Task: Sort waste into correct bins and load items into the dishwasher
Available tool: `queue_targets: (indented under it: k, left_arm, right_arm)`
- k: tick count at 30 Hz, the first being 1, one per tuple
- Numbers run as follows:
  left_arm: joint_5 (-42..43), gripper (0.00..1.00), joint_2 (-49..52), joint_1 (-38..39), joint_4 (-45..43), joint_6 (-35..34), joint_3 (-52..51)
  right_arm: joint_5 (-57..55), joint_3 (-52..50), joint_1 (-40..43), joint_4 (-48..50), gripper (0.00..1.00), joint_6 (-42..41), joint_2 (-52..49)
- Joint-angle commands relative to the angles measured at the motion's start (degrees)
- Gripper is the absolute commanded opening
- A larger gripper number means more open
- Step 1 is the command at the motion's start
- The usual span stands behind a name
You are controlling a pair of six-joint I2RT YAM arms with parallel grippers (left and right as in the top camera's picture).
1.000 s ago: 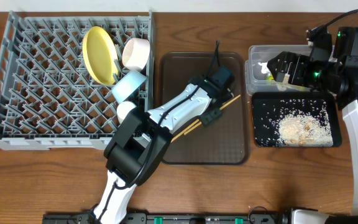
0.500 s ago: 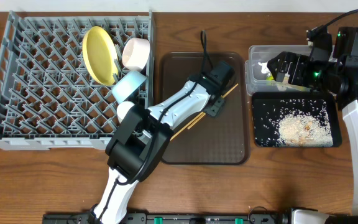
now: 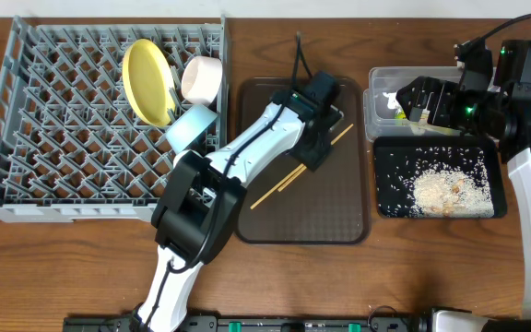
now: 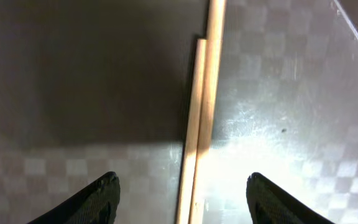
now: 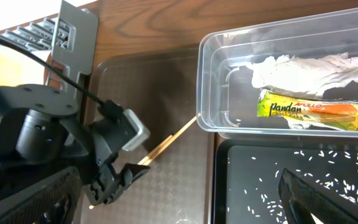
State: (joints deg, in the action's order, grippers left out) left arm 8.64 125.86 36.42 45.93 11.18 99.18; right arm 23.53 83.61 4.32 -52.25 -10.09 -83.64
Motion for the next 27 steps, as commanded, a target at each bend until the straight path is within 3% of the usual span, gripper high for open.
queue_targets:
  k: [1,14,27]
  left_arm:
    - [-2.67,0.63,2.23,-0.09,-1.29,5.92,-1.42]
    - [-8.22,0.62,2.51,-2.25,-1.62,6.27,-1.25]
    - [1.9,0.62,2.62,-3.08,-1.27,8.5,-1.51]
  right_arm:
    - [0.02,0.15,-0.22,-0.04,0.99,-0.37,0.07]
    - [0.02,0.15,-0.22,-0.04,0.99,-0.37,0.07]
    - [0.02,0.15,-0.22,-0.04,0.99,-0.37,0.07]
